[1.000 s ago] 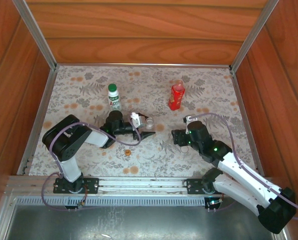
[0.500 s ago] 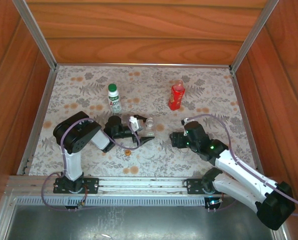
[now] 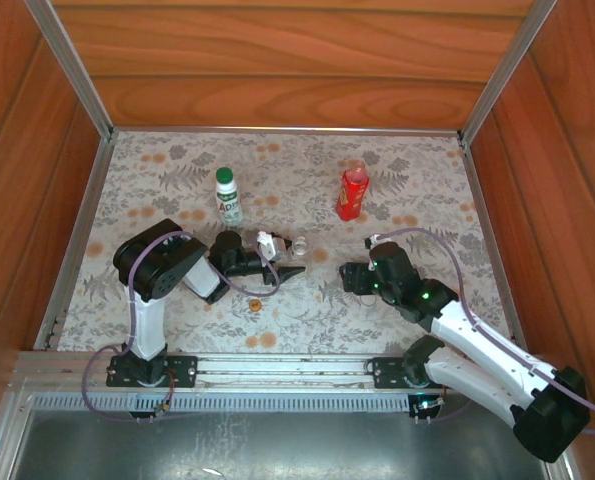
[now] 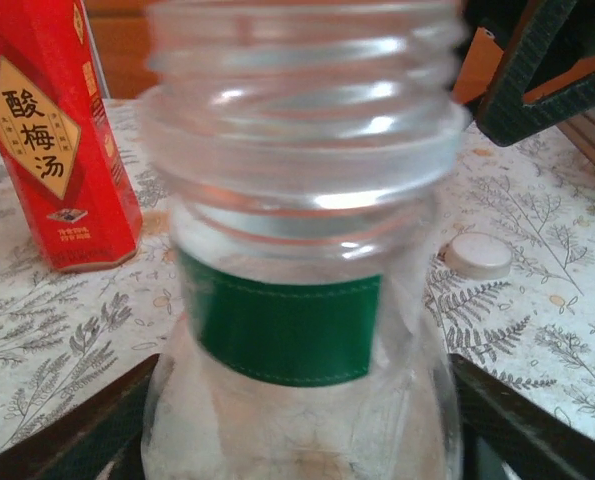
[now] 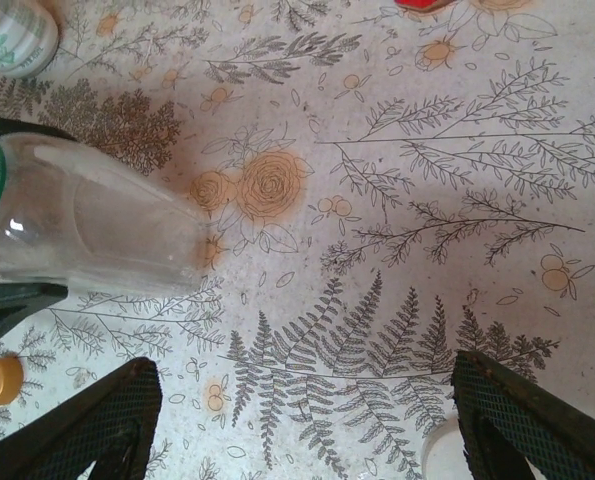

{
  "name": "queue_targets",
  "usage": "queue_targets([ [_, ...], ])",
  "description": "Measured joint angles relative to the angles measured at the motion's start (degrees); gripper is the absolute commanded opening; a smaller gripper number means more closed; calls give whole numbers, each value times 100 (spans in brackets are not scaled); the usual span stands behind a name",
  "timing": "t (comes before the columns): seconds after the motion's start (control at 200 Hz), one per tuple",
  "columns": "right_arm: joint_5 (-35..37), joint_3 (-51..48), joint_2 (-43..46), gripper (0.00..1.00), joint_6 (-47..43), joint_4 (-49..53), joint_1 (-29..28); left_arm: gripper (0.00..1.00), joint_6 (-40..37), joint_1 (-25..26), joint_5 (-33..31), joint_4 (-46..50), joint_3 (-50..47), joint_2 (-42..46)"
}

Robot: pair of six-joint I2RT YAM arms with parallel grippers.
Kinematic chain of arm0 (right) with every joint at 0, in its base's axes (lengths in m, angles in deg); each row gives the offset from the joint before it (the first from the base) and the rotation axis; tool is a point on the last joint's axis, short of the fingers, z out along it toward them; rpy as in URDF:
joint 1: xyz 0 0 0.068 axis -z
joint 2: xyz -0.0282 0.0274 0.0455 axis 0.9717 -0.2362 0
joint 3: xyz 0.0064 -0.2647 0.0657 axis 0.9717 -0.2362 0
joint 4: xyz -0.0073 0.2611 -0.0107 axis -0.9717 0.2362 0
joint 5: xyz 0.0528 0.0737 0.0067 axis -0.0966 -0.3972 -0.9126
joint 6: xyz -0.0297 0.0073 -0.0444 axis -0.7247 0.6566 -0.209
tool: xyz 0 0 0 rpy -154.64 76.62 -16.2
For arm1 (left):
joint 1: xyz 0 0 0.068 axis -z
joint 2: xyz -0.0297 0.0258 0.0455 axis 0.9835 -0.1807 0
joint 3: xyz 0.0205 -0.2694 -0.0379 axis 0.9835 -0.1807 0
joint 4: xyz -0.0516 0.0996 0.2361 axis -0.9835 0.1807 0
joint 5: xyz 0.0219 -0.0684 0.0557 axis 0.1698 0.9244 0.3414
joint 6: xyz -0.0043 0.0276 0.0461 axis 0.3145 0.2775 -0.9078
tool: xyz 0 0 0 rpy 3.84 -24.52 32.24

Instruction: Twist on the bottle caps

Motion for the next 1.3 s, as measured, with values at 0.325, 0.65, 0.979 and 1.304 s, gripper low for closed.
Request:
queue_targets([
  [0.325,330,0,-7,80,376,323,0,63,44,0,127,-9,17,0],
  [0.65,396,140,-1045,74,1176,929,0,63,61,0,129,-9,17,0],
  [0.979,374,-120,-1508,63,1810,837,4,63,63,0,129,-9,17,0],
  [1.304,413,-275,-1685,51,1930,654,44,63,63,0,129,-9,17,0],
])
